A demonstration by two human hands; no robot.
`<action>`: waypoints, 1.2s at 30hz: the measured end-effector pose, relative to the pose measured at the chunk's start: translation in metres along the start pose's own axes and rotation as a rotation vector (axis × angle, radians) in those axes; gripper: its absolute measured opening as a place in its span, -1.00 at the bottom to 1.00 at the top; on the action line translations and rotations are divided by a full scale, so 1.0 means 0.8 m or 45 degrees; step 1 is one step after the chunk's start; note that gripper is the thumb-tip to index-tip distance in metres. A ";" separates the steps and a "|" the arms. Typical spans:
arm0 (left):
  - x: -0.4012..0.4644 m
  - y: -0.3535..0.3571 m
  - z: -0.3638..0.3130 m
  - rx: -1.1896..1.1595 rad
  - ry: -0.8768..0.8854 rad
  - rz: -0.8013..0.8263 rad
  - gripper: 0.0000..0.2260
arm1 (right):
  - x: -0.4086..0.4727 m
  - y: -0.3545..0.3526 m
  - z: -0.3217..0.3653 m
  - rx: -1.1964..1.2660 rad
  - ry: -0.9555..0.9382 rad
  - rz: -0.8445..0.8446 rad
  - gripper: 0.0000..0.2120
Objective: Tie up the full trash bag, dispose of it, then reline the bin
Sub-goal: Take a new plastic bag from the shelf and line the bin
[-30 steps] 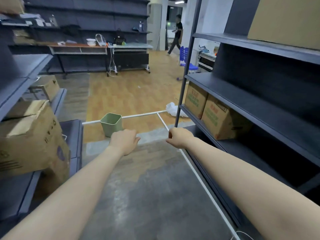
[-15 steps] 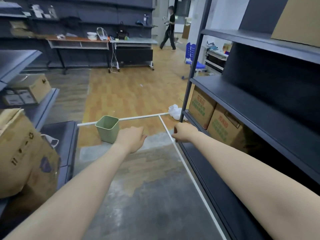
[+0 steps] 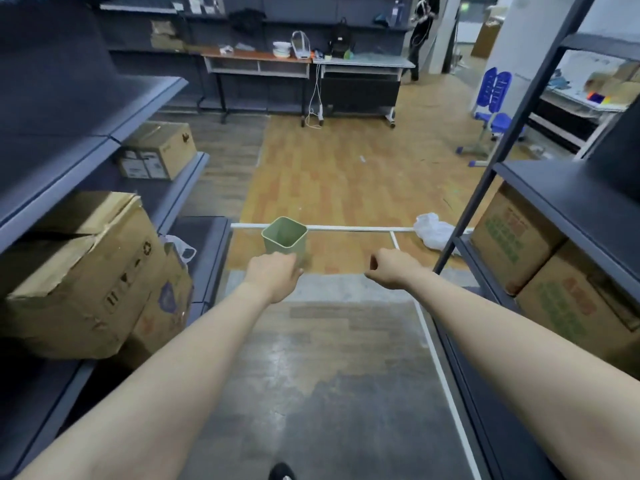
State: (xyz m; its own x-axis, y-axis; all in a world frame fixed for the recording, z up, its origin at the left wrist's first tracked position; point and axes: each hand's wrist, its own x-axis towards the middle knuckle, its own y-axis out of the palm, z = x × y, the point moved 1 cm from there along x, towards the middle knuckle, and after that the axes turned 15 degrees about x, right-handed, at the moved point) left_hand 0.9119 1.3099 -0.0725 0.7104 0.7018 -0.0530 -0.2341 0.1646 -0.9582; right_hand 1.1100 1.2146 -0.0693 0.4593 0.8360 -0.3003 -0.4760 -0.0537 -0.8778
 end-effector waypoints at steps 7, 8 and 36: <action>0.083 0.029 0.089 0.033 -0.121 0.063 -0.71 | 0.123 -0.011 0.060 -0.066 -0.083 0.023 -0.73; 0.093 0.032 0.097 0.028 -0.131 0.066 -0.71 | 0.139 -0.012 0.066 -0.076 -0.092 0.036 -0.74; 0.441 0.113 0.286 -0.023 -0.491 0.305 -0.70 | 0.624 -0.052 0.237 -0.173 -0.445 0.300 -0.72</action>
State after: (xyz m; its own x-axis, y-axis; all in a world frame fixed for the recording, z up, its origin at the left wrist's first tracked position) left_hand 0.9897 1.7307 -0.1133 0.3374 0.9261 -0.1685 -0.3476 -0.0438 -0.9366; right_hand 1.2168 1.7380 -0.1120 0.0580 0.9254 -0.3746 -0.4236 -0.3169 -0.8486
